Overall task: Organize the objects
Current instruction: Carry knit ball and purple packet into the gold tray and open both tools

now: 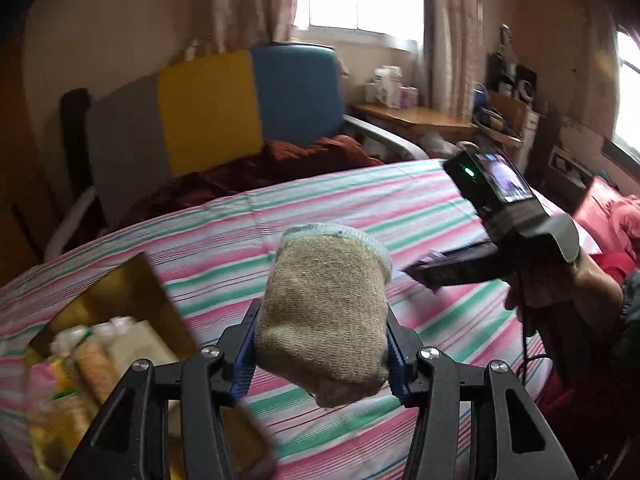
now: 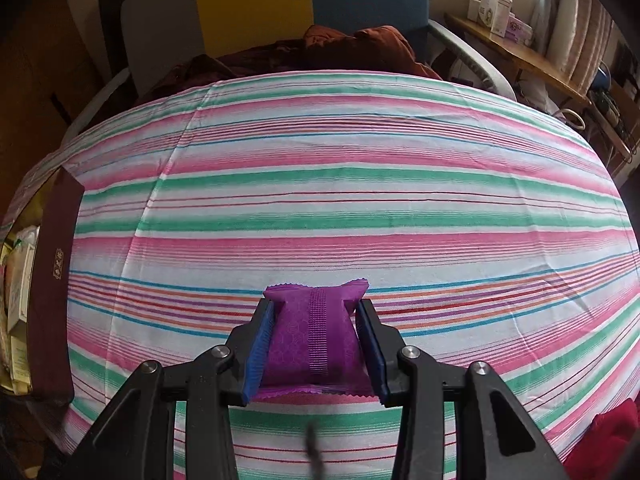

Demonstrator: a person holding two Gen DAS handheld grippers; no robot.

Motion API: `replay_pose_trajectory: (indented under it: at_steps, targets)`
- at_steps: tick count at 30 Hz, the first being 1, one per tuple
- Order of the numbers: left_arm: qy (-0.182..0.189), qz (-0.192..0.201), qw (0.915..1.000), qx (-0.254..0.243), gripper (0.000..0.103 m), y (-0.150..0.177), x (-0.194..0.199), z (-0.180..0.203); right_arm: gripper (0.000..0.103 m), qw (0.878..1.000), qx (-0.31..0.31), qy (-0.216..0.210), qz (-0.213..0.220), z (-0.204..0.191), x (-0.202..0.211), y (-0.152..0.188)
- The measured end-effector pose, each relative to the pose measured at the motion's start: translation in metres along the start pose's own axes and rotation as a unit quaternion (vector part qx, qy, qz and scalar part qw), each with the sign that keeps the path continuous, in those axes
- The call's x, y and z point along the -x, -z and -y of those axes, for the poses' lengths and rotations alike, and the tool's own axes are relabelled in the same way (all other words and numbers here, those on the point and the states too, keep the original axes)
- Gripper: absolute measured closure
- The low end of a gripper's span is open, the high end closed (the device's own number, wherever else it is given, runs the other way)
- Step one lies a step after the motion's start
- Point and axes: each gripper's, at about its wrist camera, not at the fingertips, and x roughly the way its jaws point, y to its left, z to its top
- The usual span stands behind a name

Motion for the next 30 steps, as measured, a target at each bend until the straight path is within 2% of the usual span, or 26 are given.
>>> replay_pose_trajectory:
  at_steps: [8,12,19,25,30]
  targets:
    - [-0.052,0.014,0.9969,0.058,0.049,0.015,0.034,-0.07,0.061,1.0,0.021,0.004,-0.015,-0.022,-0.002,0.003]
    - [-0.07,0.014,0.9939,0.084,0.049,0.027,0.043,-0.097,0.061,1.0,0.022,-0.015,-0.006,-0.042,0.008,0.002]
    - [-0.087,0.006,0.9877,0.13,0.049,0.053,0.051,-0.137,0.061,0.995,0.063,-0.072,0.027,-0.111,0.037,0.001]
    - [-0.103,0.008,0.9784,0.179,0.049,0.068,0.062,-0.178,0.061,0.98,0.121,-0.144,0.059,-0.183,0.068,0.01]
    - [-0.106,0.012,0.969,0.223,0.049,0.076,0.07,-0.211,0.061,0.964,0.18,-0.185,0.062,-0.238,0.075,0.023]
